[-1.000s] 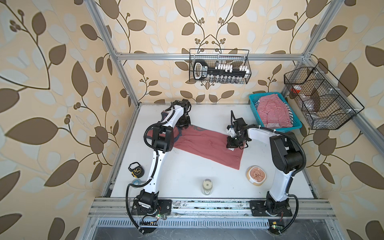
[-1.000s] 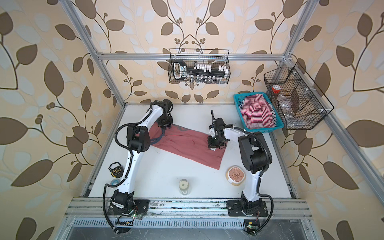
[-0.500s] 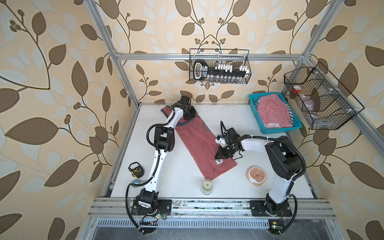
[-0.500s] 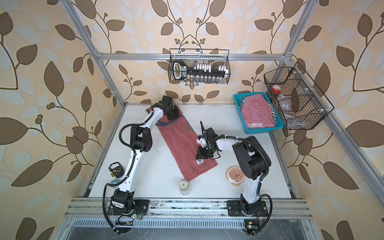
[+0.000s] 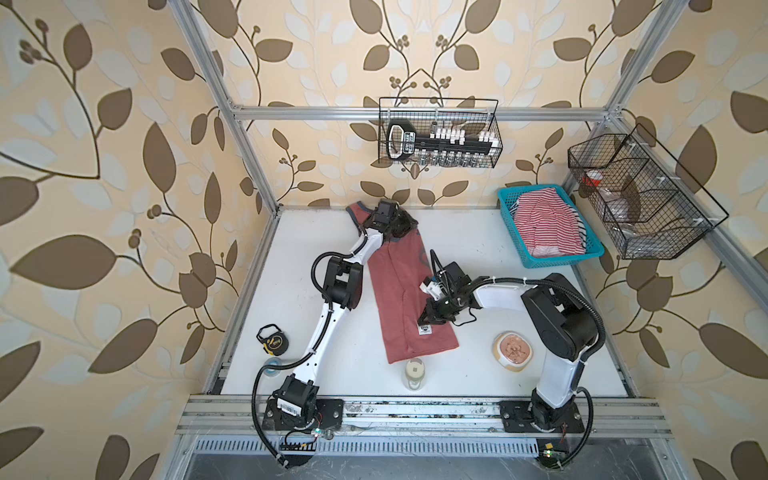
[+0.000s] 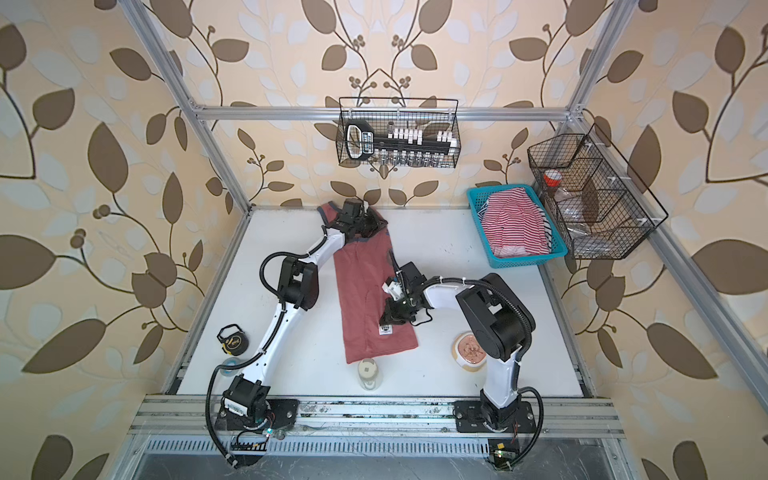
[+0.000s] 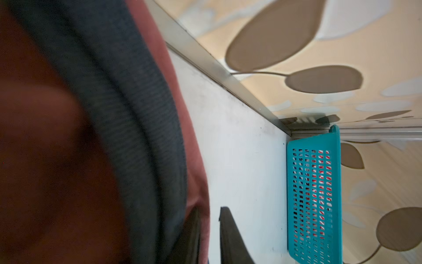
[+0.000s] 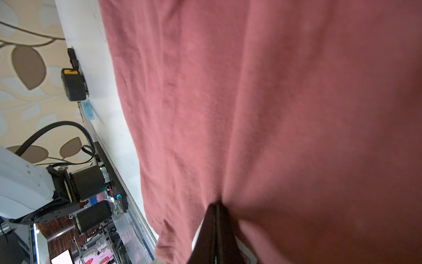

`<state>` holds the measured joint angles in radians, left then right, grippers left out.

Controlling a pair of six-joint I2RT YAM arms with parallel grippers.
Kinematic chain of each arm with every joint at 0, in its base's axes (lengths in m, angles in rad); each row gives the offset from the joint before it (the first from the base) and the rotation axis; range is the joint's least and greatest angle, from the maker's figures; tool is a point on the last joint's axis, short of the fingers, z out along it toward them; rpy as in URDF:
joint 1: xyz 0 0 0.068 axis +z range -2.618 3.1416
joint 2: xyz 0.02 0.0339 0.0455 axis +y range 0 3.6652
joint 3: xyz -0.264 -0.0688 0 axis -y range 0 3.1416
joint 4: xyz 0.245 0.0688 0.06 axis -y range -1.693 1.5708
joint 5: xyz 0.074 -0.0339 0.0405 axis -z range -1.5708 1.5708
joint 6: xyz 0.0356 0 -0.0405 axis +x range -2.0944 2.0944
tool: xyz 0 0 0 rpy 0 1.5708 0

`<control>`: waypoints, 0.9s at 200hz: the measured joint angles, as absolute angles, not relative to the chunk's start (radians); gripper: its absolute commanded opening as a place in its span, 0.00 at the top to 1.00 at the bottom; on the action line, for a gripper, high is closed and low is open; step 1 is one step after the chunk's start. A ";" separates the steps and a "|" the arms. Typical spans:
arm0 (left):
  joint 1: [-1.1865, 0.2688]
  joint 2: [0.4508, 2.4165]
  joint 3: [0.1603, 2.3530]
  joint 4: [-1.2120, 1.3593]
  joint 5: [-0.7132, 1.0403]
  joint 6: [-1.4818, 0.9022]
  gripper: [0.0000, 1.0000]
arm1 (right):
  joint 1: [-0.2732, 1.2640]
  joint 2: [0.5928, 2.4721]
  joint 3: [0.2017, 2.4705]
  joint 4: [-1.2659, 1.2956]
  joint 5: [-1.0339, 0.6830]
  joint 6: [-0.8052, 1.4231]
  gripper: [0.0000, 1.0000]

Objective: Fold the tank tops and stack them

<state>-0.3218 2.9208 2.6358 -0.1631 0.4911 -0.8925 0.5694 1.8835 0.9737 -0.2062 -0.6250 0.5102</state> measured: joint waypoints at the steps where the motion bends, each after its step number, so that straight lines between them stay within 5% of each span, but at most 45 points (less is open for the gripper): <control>1: -0.322 2.921 2.636 -0.161 0.491 -0.893 0.82 | 0.571 1.884 0.974 -0.205 -0.626 0.512 0.93; 90: -0.307 2.769 2.442 -0.162 0.467 -0.852 0.54 | 0.604 1.871 0.970 -0.196 -0.628 0.564 0.86; 180: -0.256 2.434 2.293 -0.360 0.448 -0.646 0.59 | 0.599 1.688 0.950 -0.274 -0.577 0.536 0.76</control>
<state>-0.2562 2.4344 2.2929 -0.3595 0.4484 -0.6460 0.5995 1.6882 0.9501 -0.2741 -0.5770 0.5362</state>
